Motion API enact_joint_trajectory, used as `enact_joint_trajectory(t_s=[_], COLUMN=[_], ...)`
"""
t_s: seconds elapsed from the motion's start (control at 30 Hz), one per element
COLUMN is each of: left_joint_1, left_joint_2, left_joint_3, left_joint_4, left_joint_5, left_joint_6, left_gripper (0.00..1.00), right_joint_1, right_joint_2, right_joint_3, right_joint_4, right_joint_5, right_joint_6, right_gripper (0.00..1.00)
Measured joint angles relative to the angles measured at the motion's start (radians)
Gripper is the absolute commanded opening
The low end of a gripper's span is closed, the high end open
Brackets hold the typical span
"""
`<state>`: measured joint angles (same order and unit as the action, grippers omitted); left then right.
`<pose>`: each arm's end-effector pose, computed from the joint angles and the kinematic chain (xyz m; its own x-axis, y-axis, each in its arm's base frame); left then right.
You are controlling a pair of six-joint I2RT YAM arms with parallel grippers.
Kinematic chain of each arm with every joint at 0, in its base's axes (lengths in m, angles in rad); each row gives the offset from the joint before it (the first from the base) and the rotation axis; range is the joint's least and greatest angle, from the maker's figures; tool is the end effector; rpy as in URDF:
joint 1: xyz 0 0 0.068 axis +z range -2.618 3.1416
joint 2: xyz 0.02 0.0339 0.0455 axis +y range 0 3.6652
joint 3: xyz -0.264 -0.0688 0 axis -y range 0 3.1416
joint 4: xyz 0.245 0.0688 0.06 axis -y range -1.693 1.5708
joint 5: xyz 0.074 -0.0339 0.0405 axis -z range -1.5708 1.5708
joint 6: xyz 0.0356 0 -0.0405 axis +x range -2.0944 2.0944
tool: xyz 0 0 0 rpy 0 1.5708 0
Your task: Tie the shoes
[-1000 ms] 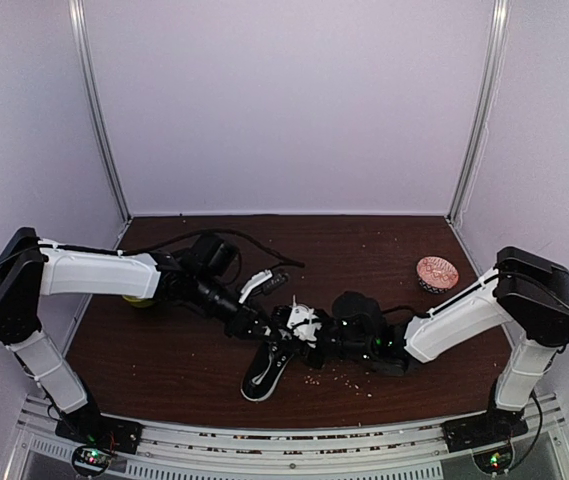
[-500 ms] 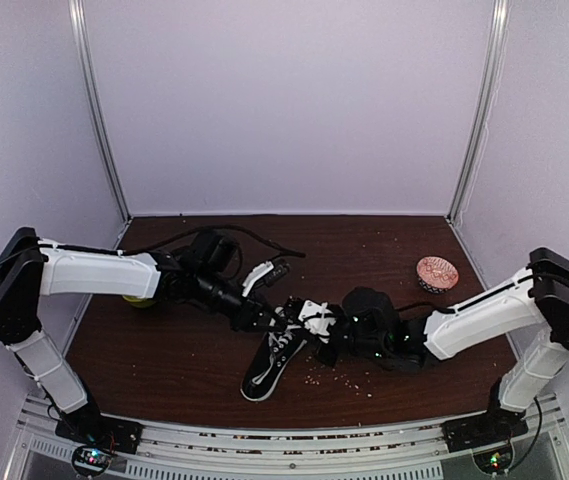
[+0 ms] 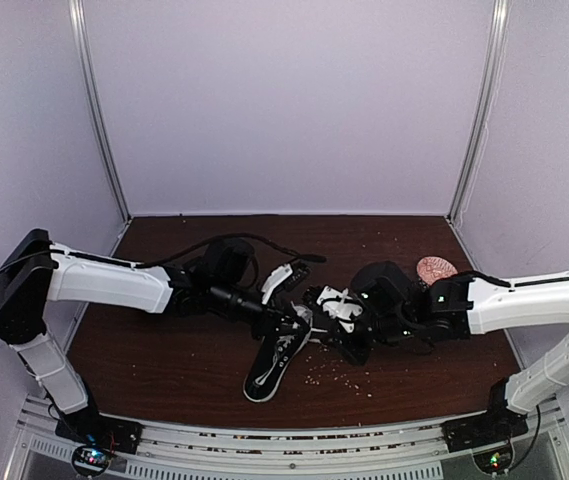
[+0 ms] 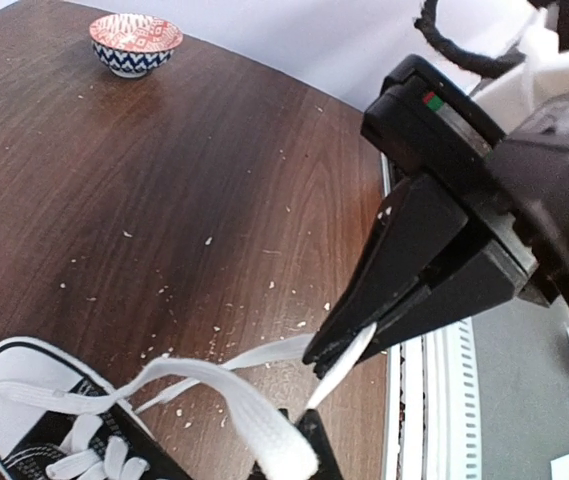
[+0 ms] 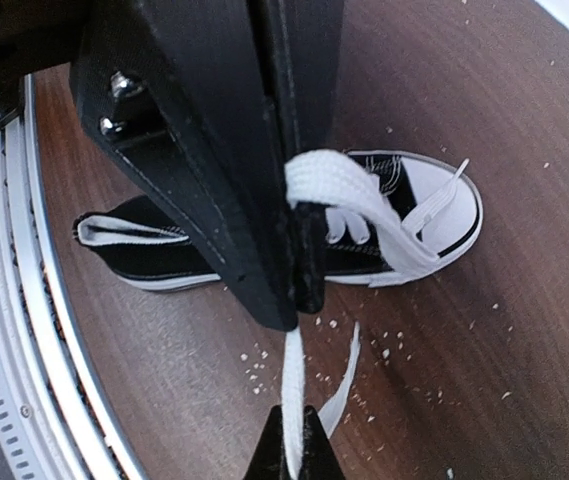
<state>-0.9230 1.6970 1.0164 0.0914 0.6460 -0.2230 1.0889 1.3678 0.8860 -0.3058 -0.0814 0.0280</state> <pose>0.2041 -0.3052 0.2109 -0.5346 0.4139 -0.7368 0.8413 0.1787 -0.5101 0.1313 0.2574 0.2341 -0.3538 -0.6162 -0.7037 -0.9002 0.4285 0.0774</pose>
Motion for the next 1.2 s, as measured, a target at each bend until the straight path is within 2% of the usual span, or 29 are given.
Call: enact_joint_trajectory(t_s=[0.17, 0.33, 0.37, 0.47, 0.53, 0.7, 1.0, 1.2], left_joint_1=[-0.032, -0.040, -0.040, -0.039, -0.033, 0.005, 0.024, 0.074], left_joint_2=[0.020, 0.015, 0.011, -0.013, -0.026, -0.054, -0.095, -0.095], left_joint_3=[-0.018, -0.060, -0.074, -0.120, -0.138, -0.175, -0.209, -0.215], left_joint_4=[0.039, 0.076, 0.080, 0.080, 0.067, 0.047, 0.029, 0.040], left_joint_5=[-0.034, -0.089, -0.103, -0.154, -0.203, -0.286, -0.285, -0.205], left_joint_6=[-0.020, -0.057, -0.064, -0.084, -0.097, -0.101, -0.074, -0.059], left_gripper=[0.00, 0.00, 0.02, 0.23, 0.33, 0.47, 0.55, 0.52], right_joint_1=[-0.002, -0.010, -0.011, -0.012, -0.011, -0.005, -0.013, -0.024], right_joint_2=[0.000, 0.050, 0.069, 0.133, 0.176, 0.222, 0.244, 0.267], right_joint_3=[0.009, 0.009, 0.009, 0.009, 0.010, 0.026, 0.087, 0.098], right_joint_4=[-0.072, -0.016, 0.007, 0.076, 0.110, 0.146, 0.178, 0.183], right_joint_5=[-0.121, -0.219, -0.235, -0.264, -0.280, -0.272, -0.181, -0.152], right_joint_6=[0.077, 0.165, 0.184, 0.230, 0.256, 0.298, 0.312, 0.312], right_gripper=[0.00, 0.00, 0.00, 0.00, 0.00, 0.00, 0.00, 0.00])
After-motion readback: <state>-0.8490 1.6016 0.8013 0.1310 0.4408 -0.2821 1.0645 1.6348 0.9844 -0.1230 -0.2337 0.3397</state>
